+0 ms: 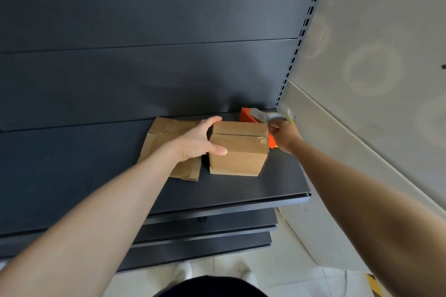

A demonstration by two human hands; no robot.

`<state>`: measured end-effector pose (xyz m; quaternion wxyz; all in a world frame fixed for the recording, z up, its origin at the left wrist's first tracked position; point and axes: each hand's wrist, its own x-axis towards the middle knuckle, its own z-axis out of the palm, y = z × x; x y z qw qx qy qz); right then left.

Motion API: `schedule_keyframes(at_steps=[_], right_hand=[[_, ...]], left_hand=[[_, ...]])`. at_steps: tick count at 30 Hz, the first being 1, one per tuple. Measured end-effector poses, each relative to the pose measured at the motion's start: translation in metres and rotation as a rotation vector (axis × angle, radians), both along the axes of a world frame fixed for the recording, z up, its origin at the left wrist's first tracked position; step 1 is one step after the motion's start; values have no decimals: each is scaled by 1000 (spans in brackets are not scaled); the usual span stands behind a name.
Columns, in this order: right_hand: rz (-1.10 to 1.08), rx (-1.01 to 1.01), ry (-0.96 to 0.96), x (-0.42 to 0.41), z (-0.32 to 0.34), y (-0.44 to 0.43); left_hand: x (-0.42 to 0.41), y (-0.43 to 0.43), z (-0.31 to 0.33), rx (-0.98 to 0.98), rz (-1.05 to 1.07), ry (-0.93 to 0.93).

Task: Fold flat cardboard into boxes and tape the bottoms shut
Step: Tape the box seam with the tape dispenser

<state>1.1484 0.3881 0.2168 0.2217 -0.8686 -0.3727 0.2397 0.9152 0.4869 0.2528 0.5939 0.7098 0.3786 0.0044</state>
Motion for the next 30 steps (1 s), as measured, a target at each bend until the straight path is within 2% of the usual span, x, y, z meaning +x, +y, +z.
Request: schedule_keyframes(at_steps=[4, 8, 10, 13, 18, 26, 30], right_hand=[[-70, 70, 76, -7, 39, -6], [-160, 2, 276, -20, 69, -13], [-137, -29, 418, -29, 79, -21], [-92, -45, 519, -36, 86, -28], [-159, -13, 561, -39, 79, -27], [-250, 23, 612, -44, 78, -27], [-246, 45, 595, -46, 78, -33]], left_hand=[[0, 0, 2, -3, -13, 6], [-1, -1, 2, -33, -15, -4], [0, -4, 6, -91, 2, -10], [9, -8, 10, -262, 157, -80], [24, -16, 9, -155, 336, 21], [28, -23, 5, -19, 406, 70], [27, -31, 9, -38, 445, 55]])
